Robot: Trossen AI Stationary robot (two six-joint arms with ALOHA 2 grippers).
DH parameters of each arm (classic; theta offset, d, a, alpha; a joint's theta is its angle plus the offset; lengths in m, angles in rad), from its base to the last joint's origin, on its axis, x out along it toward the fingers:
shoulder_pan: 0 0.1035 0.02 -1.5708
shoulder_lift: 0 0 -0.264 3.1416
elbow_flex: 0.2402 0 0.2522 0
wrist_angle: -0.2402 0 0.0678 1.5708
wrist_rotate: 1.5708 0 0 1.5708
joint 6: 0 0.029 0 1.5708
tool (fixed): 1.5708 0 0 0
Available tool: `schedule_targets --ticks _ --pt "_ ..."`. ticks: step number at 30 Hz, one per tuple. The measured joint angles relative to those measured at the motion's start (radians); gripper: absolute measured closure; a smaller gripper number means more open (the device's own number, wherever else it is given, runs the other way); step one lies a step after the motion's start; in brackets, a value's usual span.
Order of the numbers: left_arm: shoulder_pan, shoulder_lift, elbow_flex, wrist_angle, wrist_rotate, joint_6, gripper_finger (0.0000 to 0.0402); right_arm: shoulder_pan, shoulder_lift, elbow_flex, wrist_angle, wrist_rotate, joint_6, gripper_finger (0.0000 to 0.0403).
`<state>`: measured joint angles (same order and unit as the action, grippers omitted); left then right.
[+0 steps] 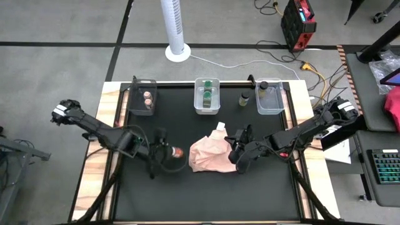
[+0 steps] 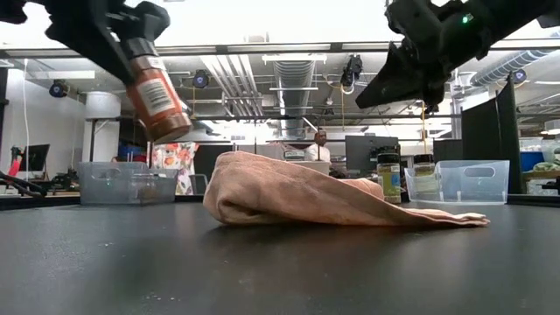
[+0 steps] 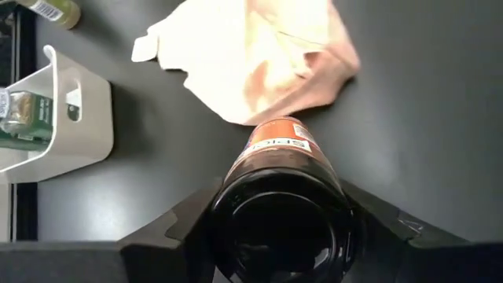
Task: Sort spices by type
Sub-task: Put the black brown spice bottle into the transparent bin
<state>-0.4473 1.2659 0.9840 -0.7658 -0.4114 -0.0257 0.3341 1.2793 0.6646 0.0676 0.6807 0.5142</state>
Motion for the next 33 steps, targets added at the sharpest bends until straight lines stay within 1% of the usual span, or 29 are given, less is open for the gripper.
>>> schedule_targets --ticks 3,5,13,22,33 --pt "0.045 -0.006 0.0 0.011 0.028 0.036 0.0213 -0.011 0.0 -0.007 0.001 0.002 0.001 0.039" --pt "0.056 -0.004 0.0 0.016 0.04 0.059 0.0213 -0.012 0.0 -0.009 0.001 0.002 0.001 0.039" --pt "0.058 0.012 0.0 0.045 0.041 0.073 0.0213 -0.012 0.0 -0.009 -0.009 -0.001 0.0 0.039" --pt "0.06 0.023 0.0 0.088 0.037 0.089 0.0208 -0.012 0.0 -0.011 -0.012 -0.003 -0.04 0.039" --pt "0.054 0.023 0.0 0.082 0.038 0.039 0.0209 -0.012 0.0 -0.011 -0.011 -0.003 -0.03 0.039"
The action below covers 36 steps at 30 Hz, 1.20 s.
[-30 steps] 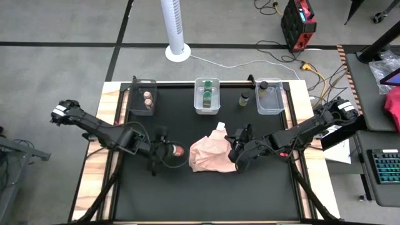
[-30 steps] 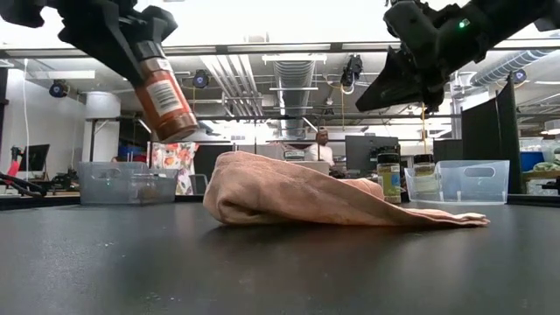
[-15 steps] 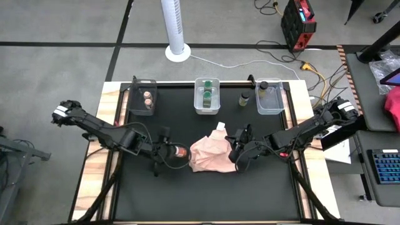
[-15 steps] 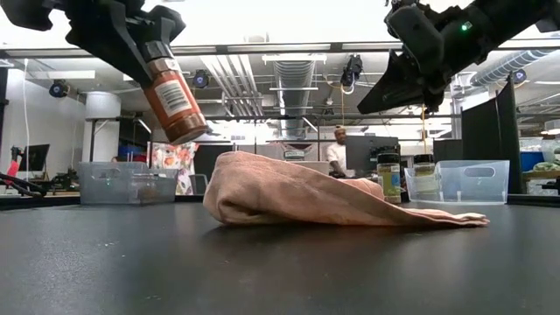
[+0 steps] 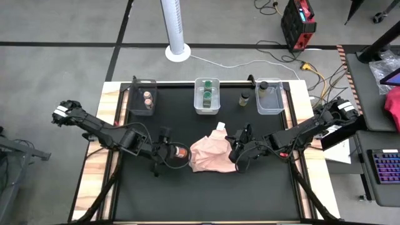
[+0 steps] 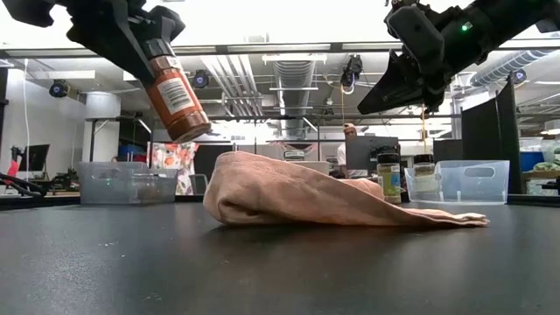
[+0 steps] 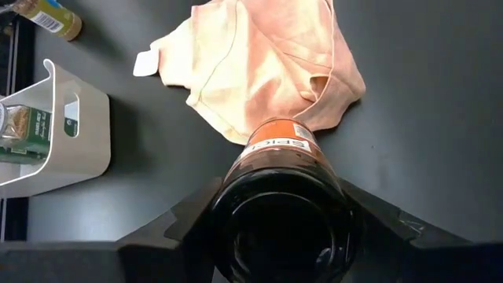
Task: Sort spices by type
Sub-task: Put the black brown spice bottle into the transparent bin
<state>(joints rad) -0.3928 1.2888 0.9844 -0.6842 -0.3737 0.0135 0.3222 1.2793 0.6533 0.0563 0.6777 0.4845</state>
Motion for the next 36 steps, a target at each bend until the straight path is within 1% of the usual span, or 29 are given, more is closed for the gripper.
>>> schedule_targets --ticks 7,9,10,12,14,18,21,23,26,30,36 --pt "-0.007 0.0 0.0 0.002 0.0 -0.004 0.0209 0.0 0.0 0.0 0.0 -0.001 0.002 0.039" --pt "-0.008 0.0 0.0 0.032 0.001 0.007 0.0209 0.0 0.0 0.0 0.012 -0.01 -0.005 0.039" --pt "-0.008 0.0 0.0 0.07 0.01 0.021 0.0209 0.0 0.0 0.0 0.031 -0.034 -0.02 0.039" --pt "-0.007 0.004 0.001 0.159 0.066 0.06 0.0209 0.0 0.0 0.009 0.058 -0.086 -0.063 0.039" --pt "-0.008 0.013 0.001 0.222 0.087 0.116 0.0209 0.0 0.0 0.035 0.086 -0.128 -0.093 0.039" --pt "-0.005 0.055 0.004 0.295 0.08 0.206 0.0209 0.005 0.0 0.088 0.103 -0.246 -0.152 0.0389" --pt "-0.002 0.091 0.004 0.359 0.049 0.255 0.0209 0.015 0.023 0.119 0.111 -0.268 -0.186 0.038" --pt "-0.001 0.112 0.004 0.384 0.042 0.275 0.0209 0.019 0.046 0.137 0.104 -0.268 -0.205 0.0362" --pt "0.001 0.134 0.004 0.414 0.019 0.289 0.0209 0.018 0.087 0.169 0.101 -0.267 -0.216 0.0319" --pt "0.003 0.148 0.015 0.454 -0.002 0.293 0.0209 0.018 0.146 0.213 0.102 -0.267 -0.222 0.0243" --pt "0.003 0.164 0.055 0.447 -0.01 0.299 0.0209 0.018 0.22 0.301 0.075 -0.268 -0.268 0.0126"
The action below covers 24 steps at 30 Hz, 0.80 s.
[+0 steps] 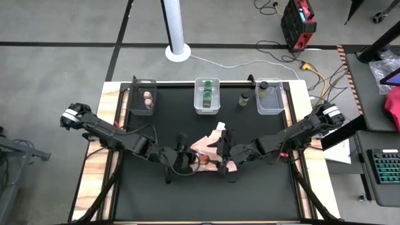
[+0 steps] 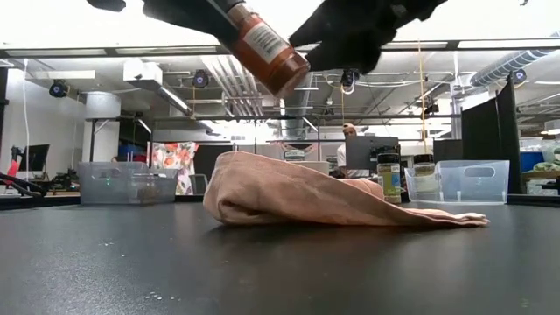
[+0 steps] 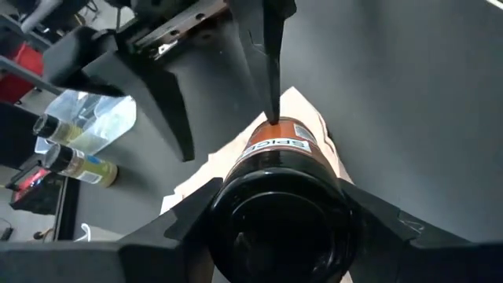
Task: Sort spices by type
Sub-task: Put the black brown spice bottle into the transparent bin
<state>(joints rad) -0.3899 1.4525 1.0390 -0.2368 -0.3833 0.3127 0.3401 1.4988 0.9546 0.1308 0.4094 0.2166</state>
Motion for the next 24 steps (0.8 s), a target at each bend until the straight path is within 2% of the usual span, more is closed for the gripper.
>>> schedule_targets --ticks 4,8,12,24 --pt "0.0 0.001 0.015 -0.018 0.006 0.008 0.0209 0.0 0.03 0.068 -0.083 0.001 -0.014 0.0072" --pt "0.0 0.001 0.028 -0.028 0.008 0.023 0.0209 0.0 0.052 0.135 -0.179 -0.014 -0.004 0.0047" --pt "0.0 0.002 0.028 -0.026 0.007 0.032 0.0209 0.0 0.066 0.171 -0.231 -0.018 0.018 0.0048" --pt "0.003 -0.001 0.036 0.03 -0.018 0.04 0.0209 -0.001 0.068 0.167 -0.223 -0.024 0.027 0.0061"
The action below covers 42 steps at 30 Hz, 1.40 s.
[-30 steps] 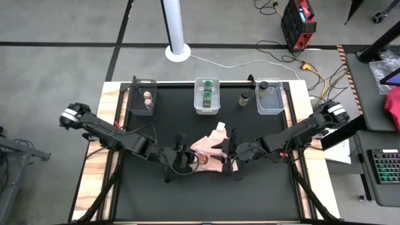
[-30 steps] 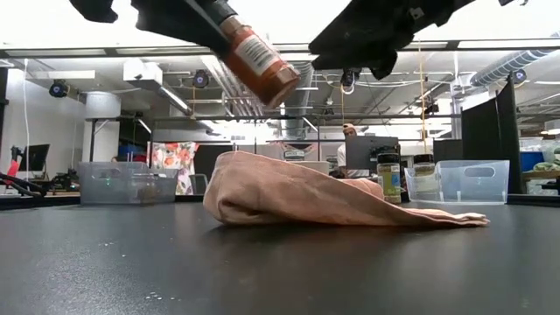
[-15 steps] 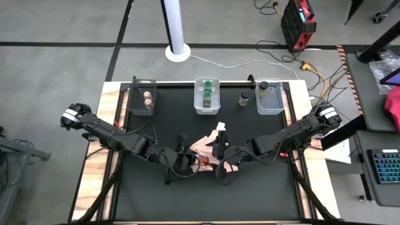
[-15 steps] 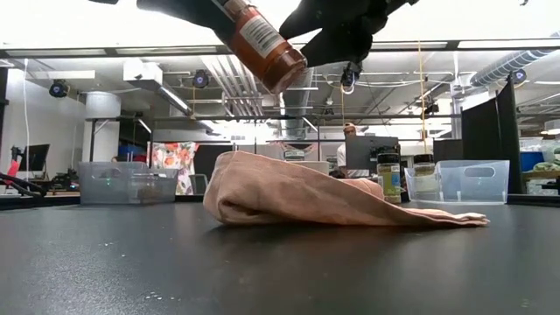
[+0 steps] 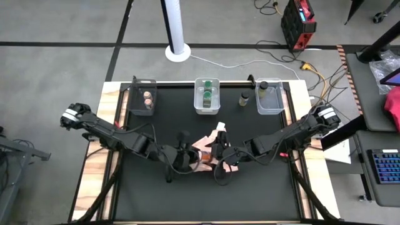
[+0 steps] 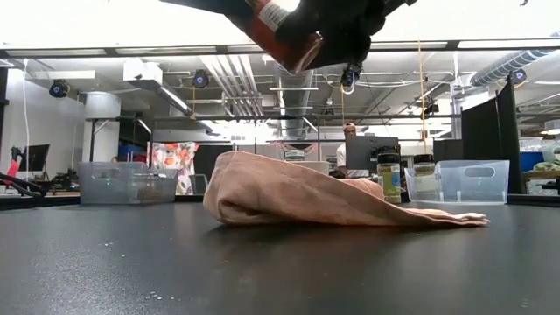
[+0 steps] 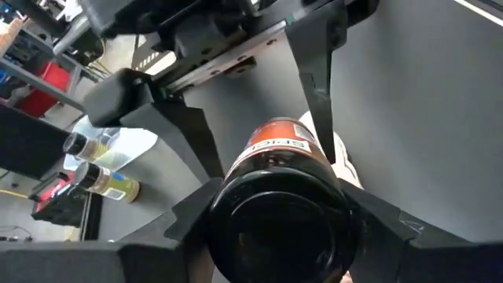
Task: Sort spices by type
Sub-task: Put the black brown spice bottle into the transparent bin
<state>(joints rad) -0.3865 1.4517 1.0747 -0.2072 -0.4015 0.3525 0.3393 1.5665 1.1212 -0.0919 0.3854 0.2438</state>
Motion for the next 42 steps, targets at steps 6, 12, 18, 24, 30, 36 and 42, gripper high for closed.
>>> schedule_targets --ticks 6,12,18,24,30,36,42 --pt "-0.001 0.001 -0.001 0.012 0.006 0.025 0.0209 0.001 0.0 -0.004 0.001 0.002 0.009 0.0064" --pt "-0.001 0.001 -0.003 0.007 0.009 0.028 0.0209 0.001 0.0 -0.009 0.001 0.003 0.018 0.0071" --pt "0.001 0.001 -0.004 0.011 0.013 0.029 0.0209 0.001 0.0 -0.013 0.001 0.003 0.021 0.0072" --pt "0.001 0.001 -0.005 0.033 0.015 0.032 0.0209 0.001 0.0 -0.014 0.0 0.003 0.016 0.0082" --pt "0.002 0.002 0.007 0.034 0.015 0.031 0.0207 0.001 0.0 -0.014 0.0 0.003 -0.001 0.0097" --pt "0.003 0.002 0.01 0.037 0.015 0.039 0.0206 0.001 0.0 -0.014 -0.002 0.003 -0.009 0.0111" --pt "0.005 0.002 0.01 0.036 0.015 0.039 0.0205 0.001 -0.001 -0.014 0.001 0.004 -0.021 0.0121"
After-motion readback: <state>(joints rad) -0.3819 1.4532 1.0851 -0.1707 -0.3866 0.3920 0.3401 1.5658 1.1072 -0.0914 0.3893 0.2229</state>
